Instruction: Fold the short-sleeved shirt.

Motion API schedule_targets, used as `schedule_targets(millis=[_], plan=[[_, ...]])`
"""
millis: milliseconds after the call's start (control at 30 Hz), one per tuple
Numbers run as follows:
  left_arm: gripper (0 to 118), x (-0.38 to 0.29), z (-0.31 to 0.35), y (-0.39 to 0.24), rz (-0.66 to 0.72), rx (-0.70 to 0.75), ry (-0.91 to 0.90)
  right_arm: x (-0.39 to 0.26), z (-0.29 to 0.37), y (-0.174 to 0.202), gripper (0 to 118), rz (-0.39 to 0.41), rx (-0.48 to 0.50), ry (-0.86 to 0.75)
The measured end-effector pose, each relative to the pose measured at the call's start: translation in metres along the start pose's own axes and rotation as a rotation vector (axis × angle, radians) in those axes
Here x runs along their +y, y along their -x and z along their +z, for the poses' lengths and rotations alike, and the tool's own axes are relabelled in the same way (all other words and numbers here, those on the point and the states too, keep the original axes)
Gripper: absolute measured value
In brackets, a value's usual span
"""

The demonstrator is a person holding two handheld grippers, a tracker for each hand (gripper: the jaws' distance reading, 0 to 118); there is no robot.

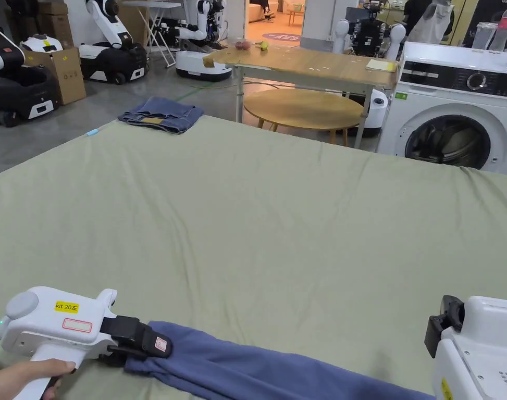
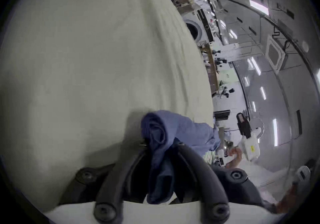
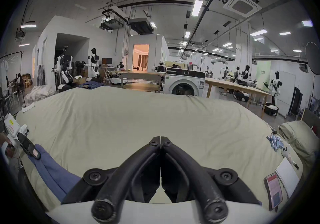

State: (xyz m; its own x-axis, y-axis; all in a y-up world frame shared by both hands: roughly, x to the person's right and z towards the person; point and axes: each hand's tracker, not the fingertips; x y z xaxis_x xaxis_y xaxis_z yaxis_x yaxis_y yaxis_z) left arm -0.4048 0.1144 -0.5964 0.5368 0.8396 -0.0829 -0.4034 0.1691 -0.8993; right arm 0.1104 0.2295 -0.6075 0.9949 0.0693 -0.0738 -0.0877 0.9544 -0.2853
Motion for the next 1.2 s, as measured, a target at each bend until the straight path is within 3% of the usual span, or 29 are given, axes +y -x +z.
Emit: schedule_targets(millis=[400,667,933,1000,1200], plan=[[7,0.003,0.043,-0.040,-0.096,0.042,-0.110,0.006,-0.001,-0.003,0,-0.009,0.003,-0.001],[7,0.018,0.094,-0.067,-0.196,0.228,-0.192,0.011,0.002,0.001,0,-0.008,0.019,-0.014],[7,0.012,0.107,-0.093,-0.182,0.316,-0.204,0.011,0.002,0.002,0,-0.005,0.029,-0.009],[7,0.007,0.101,-0.105,-0.197,0.311,-0.191,0.011,0.003,0.002,0,-0.005,0.029,-0.007],[7,-0.006,0.068,-0.150,-0.243,0.069,-0.114,0.012,0.006,0.001,0,0.001,0.029,-0.010]])
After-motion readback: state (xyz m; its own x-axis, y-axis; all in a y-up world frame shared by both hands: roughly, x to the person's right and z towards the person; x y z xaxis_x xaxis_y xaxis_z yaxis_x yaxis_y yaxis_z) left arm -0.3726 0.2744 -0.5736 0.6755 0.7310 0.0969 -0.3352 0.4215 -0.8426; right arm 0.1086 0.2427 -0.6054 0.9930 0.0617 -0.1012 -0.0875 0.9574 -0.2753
